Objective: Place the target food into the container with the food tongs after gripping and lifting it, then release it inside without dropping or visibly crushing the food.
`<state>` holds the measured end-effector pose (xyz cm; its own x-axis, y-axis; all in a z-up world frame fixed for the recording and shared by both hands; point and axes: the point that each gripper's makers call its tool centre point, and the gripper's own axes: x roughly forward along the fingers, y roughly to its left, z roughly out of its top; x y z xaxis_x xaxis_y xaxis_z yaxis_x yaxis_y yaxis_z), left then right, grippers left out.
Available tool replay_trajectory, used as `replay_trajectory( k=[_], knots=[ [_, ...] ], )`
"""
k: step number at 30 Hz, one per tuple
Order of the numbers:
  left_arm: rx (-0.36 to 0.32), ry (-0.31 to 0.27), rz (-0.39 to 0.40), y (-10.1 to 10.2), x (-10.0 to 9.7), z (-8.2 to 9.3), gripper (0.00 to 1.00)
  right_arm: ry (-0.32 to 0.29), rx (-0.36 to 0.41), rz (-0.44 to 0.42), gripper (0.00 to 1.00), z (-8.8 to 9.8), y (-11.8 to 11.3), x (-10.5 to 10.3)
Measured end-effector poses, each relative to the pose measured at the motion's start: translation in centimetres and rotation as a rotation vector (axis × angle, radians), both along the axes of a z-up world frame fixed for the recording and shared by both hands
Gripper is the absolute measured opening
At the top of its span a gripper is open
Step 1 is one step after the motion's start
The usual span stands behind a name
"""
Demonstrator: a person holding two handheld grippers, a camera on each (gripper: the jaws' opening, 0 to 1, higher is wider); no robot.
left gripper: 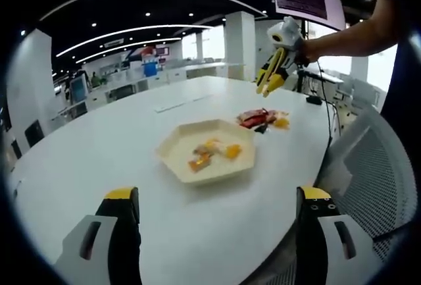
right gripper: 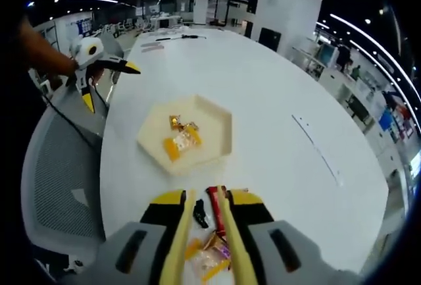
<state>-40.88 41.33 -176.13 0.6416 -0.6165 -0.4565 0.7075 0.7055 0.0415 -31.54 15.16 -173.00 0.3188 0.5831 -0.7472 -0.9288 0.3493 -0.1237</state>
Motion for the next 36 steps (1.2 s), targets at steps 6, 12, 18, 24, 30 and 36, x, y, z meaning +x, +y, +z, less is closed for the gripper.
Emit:
replay_trajectory(
  k=[6,12,18,24,30,36],
  knots=[
    [0.001,0.004,-0.004,0.0,0.0,-0.1,0.95,0.013,-0.015,-0.008,0.24,-1.4,-0.9,-0.2],
    [0.007,0.005,0.000,0.1,0.0,-0.2,0.95,0.032,-0.016,-0.028,0.24,-2.9,-1.5,-0.5],
    [0.007,0.011,-0.006,0.0,-0.1,-0.3,0.95,0.031,-0.015,-0.026,0.24,-3.8,-1.6,-0.6],
    [0.012,0.018,-0.006,0.0,-0.1,-0.4,0.95,0.017,-0.024,-0.008,0.25,-4.4,-1.5,-0.4],
    [0.016,0.027,-0.010,0.0,-0.1,-0.7,0.95,0.025,-0.040,0.019,0.26,-5.4,-1.1,-0.6],
    [0.017,0.034,-0.008,0.0,-0.2,-0.8,0.95,0.040,-0.051,0.053,0.26,-6.8,-0.6,-0.8]
  ],
)
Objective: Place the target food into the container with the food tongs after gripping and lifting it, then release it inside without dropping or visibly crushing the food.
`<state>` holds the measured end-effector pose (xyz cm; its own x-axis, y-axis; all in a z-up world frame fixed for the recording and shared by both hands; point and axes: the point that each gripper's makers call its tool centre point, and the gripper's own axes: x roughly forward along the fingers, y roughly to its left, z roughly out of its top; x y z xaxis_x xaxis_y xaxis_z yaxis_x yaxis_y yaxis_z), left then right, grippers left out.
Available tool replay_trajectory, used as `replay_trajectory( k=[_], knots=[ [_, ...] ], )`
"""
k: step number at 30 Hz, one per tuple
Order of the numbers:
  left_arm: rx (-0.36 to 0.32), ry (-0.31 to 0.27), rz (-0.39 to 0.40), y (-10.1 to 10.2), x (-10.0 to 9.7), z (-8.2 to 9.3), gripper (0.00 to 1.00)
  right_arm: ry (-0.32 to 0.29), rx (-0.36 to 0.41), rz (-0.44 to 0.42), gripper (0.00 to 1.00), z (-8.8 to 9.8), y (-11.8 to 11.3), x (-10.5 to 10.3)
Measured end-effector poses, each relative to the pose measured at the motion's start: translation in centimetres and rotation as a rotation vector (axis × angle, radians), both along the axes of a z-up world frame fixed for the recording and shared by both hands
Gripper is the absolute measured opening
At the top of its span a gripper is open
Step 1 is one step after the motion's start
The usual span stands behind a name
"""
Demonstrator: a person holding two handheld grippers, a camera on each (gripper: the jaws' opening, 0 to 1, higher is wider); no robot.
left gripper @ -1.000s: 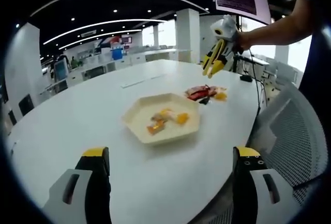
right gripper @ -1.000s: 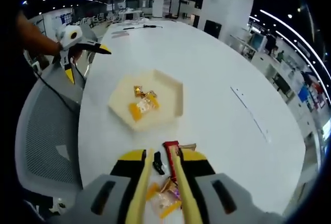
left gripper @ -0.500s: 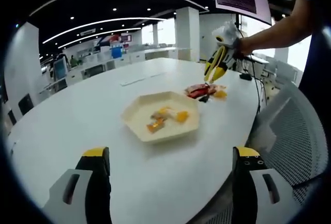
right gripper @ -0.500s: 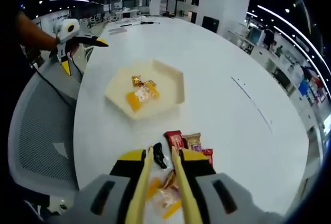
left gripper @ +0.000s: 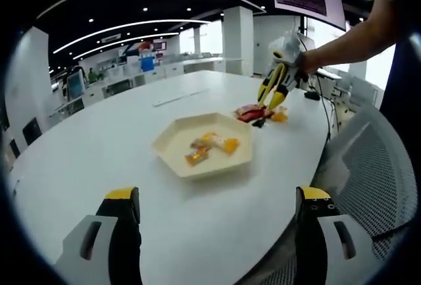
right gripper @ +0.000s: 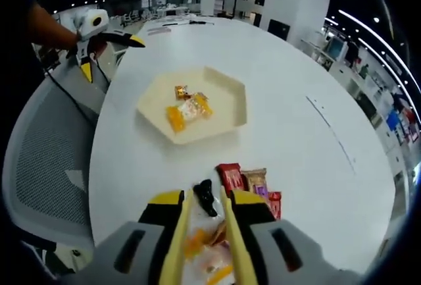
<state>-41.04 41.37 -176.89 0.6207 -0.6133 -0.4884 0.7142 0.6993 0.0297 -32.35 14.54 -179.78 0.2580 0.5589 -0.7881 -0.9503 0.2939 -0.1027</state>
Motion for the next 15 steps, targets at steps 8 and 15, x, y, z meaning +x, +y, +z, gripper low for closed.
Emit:
replay_trajectory(
  k=[8,15],
  knots=[
    [0.007,0.012,-0.003,0.0,-0.1,-0.2,0.95,0.005,-0.029,0.032,0.26,-1.7,0.3,0.0],
    [0.008,0.019,0.001,0.1,-0.1,-0.4,0.95,0.056,-0.034,0.039,0.26,-2.9,0.6,-0.2]
  ],
)
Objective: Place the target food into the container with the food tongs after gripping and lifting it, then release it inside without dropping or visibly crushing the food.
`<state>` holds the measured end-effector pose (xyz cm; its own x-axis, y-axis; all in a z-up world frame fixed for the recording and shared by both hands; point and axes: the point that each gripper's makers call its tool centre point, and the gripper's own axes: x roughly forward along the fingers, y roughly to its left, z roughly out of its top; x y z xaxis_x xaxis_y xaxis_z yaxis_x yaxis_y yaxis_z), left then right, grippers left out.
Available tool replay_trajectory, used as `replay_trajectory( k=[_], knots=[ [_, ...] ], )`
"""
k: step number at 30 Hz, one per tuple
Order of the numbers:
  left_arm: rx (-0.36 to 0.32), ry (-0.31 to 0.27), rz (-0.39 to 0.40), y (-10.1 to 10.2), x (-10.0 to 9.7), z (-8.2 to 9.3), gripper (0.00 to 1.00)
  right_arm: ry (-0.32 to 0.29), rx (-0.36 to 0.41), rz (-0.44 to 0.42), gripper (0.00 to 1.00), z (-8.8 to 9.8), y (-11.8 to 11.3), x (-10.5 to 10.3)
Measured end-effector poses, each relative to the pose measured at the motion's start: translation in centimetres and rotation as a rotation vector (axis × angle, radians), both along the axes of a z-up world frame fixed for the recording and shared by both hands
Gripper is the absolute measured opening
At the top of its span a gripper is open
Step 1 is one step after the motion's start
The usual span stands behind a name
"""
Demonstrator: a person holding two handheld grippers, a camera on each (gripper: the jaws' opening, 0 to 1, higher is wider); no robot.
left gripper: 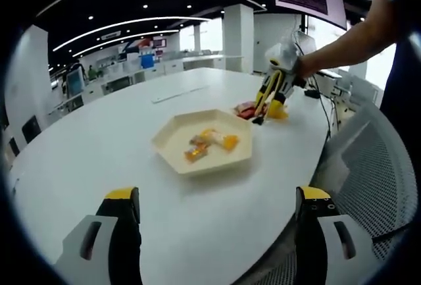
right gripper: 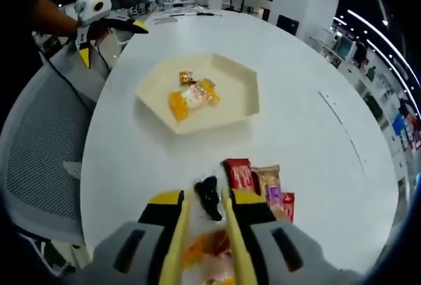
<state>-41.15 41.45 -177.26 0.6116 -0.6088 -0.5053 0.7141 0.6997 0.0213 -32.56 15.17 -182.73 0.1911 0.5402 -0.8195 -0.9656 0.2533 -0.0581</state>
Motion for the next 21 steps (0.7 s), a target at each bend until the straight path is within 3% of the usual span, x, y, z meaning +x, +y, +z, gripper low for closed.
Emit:
replay_trajectory(
  k=[21],
  knots=[
    [0.005,0.022,0.000,0.03,-0.11,-0.39,0.94,0.019,-0.055,-0.025,0.20,-0.46,0.16,0.48]
  ],
)
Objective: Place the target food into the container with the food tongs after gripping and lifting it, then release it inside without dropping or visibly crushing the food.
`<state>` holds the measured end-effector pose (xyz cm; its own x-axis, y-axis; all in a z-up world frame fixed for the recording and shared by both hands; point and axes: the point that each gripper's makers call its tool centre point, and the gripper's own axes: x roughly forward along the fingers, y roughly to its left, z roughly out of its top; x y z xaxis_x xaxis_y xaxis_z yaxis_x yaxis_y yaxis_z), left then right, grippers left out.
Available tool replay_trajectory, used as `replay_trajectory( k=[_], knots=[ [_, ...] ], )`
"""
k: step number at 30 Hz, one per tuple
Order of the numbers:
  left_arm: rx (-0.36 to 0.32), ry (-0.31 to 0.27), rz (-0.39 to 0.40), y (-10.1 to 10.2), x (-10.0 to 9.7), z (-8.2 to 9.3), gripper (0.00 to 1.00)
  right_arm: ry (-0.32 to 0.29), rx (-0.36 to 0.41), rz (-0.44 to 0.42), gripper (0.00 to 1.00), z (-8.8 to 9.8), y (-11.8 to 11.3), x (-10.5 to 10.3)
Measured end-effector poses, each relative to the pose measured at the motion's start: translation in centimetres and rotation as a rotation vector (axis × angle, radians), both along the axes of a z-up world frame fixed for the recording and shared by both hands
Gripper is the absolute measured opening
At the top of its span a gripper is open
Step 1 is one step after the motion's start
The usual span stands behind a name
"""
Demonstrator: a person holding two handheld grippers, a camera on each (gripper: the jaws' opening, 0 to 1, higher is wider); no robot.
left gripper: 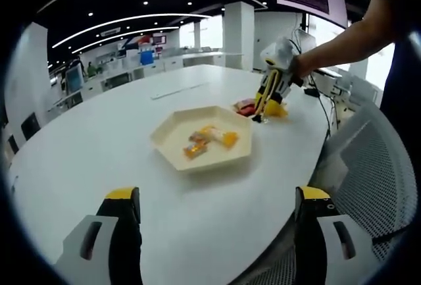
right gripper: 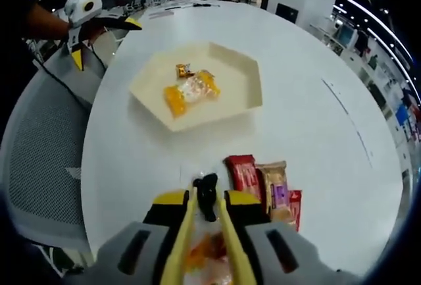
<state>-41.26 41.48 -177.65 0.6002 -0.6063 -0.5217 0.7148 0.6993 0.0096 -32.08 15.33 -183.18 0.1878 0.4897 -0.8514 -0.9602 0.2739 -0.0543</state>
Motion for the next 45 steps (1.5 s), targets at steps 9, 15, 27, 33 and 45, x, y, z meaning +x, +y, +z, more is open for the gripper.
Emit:
replay_trajectory(
  k=[9,15,27,33,45],
  knots=[
    [0.004,0.002,-0.002,0.0,0.0,-0.1,0.94,0.015,0.008,-0.031,0.21,0.2,0.1,-0.2],
    [0.001,-0.001,0.001,0.0,0.0,0.0,0.94,0.046,0.030,-0.065,0.21,0.9,-0.2,-0.3],
    [0.004,-0.006,0.001,0.0,0.1,0.0,0.94,0.061,0.019,-0.094,0.21,3.1,-0.8,0.5],
    [-0.029,-0.009,0.002,-0.1,0.1,0.5,0.95,0.058,0.010,-0.105,0.21,4.1,-1.0,1.0],
    [-0.069,-0.010,-0.009,-0.6,0.0,0.9,1.00,0.040,0.037,-0.133,0.21,6.4,-0.5,1.8]
  ],
)
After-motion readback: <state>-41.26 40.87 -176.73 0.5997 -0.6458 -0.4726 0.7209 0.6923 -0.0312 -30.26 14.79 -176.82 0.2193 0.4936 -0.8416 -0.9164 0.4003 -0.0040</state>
